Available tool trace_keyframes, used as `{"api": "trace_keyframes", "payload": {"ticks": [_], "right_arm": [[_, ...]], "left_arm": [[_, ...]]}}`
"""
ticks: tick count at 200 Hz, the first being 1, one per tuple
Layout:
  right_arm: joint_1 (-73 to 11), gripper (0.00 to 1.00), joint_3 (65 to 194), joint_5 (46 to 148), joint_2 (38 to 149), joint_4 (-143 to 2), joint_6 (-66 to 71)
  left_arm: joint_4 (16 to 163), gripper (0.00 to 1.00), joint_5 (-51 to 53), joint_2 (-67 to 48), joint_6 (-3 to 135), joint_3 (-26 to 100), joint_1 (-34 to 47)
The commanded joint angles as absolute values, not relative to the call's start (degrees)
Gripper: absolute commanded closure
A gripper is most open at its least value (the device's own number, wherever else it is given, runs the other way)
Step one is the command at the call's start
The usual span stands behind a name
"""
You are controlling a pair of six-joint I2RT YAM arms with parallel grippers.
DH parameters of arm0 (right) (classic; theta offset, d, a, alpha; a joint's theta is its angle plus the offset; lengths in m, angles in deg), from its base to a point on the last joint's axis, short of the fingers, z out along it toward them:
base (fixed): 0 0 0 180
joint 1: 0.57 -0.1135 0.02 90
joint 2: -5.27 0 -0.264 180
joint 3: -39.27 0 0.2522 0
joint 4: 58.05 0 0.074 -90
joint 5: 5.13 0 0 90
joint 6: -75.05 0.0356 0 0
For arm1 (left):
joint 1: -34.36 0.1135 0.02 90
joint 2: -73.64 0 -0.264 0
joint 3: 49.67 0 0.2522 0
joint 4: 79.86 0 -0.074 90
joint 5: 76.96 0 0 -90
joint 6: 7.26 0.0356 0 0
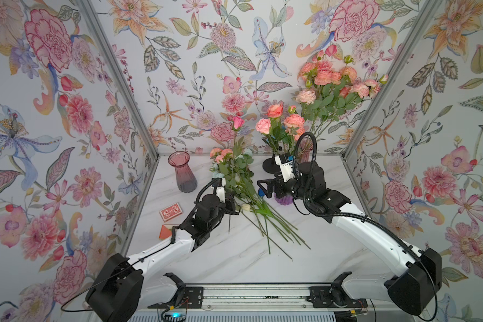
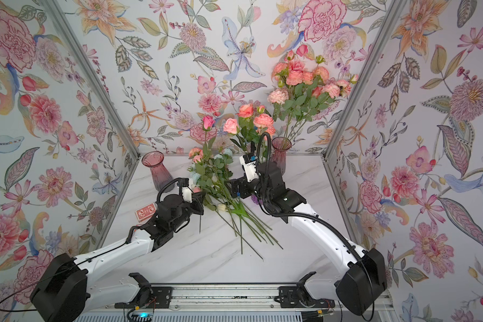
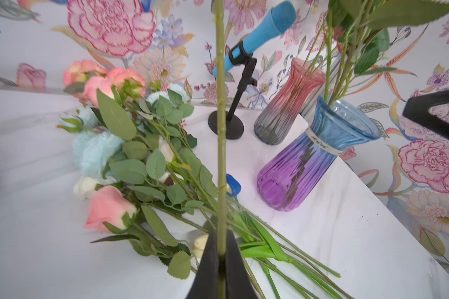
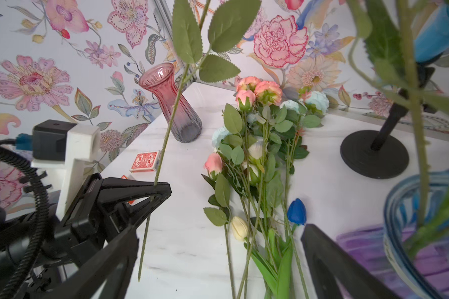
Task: Place the pink flowers into the vase
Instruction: Pick up the flower at the center of the board.
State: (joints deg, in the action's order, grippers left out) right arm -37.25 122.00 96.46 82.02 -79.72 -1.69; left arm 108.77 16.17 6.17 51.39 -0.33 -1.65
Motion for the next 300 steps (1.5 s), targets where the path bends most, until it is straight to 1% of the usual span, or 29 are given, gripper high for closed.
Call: {"api": "trace_keyframes", "payload": {"ticks": [1,28,75,114,127,145,186,215,240,300], "right_arm": [[-40.9,0.01,127.6,96.9,84.6,-78.0,0.0],[-43.4,0.01,135.8,96.7,90.2,-77.1,0.3],[-43.8,0.01,148.9,95.9,100.2,-76.3,2.4],[-43.8,0.01,154.7,95.7,105.4,-75.9,4.0],[-43.8,0.0,155.5,95.5,106.2,-75.8,4.3],[-43.8,0.03,157.3,95.8,107.7,-75.3,4.4],[-43.7,0.17,161.8,97.3,111.4,-75.3,4.6],[-43.7,0.41,164.0,98.1,113.2,-75.3,4.9],[-43.7,0.52,165.5,99.3,114.4,-75.4,5.2],[-43.9,0.92,167.6,100.0,116.3,-75.4,5.5]], "left_arm": [[103.5,1.0,21.9,9.4,59.3,2.1,-0.9],[101.5,1.0,22.8,11.7,63.3,4.3,-0.1],[103.0,1.0,24.2,13.2,70.5,5.3,0.6],[109.5,1.0,23.9,15.9,71.4,-1.1,0.6],[109.5,1.0,23.2,16.0,71.7,-1.4,0.6],[109.6,1.0,22.7,16.0,71.9,-1.3,0.3],[110.1,1.0,22.5,15.9,71.8,-1.6,0.3],[110.1,1.0,22.6,15.7,72.0,-1.6,0.1],[110.3,1.0,22.4,15.3,71.9,-1.6,0.1],[110.0,1.0,23.1,14.8,72.1,-1.5,0.0]]}}
